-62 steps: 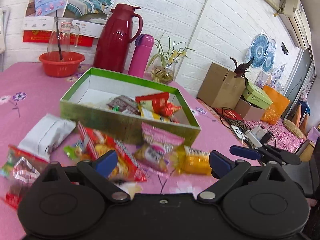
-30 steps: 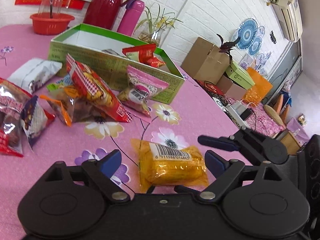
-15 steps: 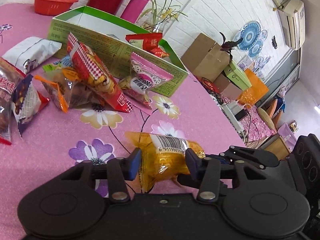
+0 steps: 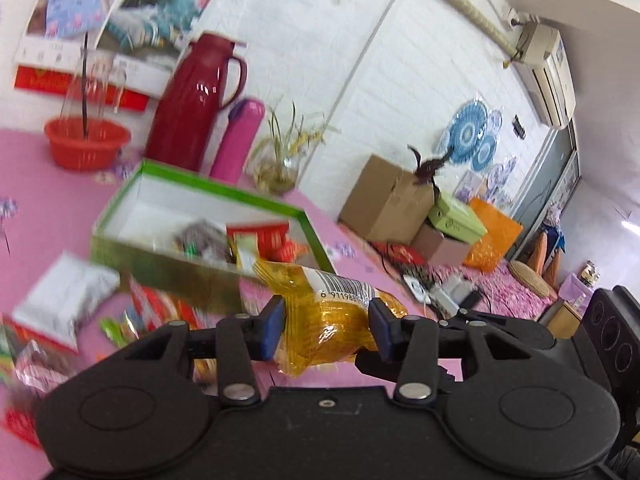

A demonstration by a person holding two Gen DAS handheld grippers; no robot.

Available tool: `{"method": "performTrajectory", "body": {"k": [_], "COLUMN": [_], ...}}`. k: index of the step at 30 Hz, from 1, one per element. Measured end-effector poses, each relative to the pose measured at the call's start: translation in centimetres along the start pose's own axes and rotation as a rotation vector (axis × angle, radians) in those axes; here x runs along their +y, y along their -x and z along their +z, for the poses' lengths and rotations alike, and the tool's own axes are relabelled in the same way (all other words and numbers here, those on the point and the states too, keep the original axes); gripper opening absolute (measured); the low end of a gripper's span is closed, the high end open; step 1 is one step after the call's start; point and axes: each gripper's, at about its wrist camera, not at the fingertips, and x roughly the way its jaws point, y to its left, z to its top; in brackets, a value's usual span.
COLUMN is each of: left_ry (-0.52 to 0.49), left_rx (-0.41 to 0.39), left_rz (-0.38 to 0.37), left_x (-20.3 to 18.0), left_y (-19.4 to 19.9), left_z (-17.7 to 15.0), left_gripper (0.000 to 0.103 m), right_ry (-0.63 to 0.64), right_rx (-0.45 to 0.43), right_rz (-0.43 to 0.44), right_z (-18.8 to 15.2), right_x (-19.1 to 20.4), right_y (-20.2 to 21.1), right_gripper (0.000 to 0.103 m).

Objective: Organize snacks
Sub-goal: 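Carry the yellow bread bag into the green box and open the left gripper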

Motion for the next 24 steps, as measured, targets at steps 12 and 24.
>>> {"method": "performTrajectory", "body": {"k": [12, 24], "left_ry": [0.03, 0.072], "left_rx": [-0.078, -0.002], "left_rz": [0.05, 0.122], "left_x": [6.7, 13.0], "left_y": [-4.9, -10.4], "left_z": [5.7, 6.5], "left_gripper": [0.01, 0.025], "right_ry": [-0.047, -0.058], "right_rx": [-0.064, 0.035], "right_rz": [-0.046, -0.057], "right_z": [4.2, 3.5], "right_x": [-2.8, -3.9], "right_y": [-8.9, -16.9], "right_gripper": [0.058, 0.059]}}
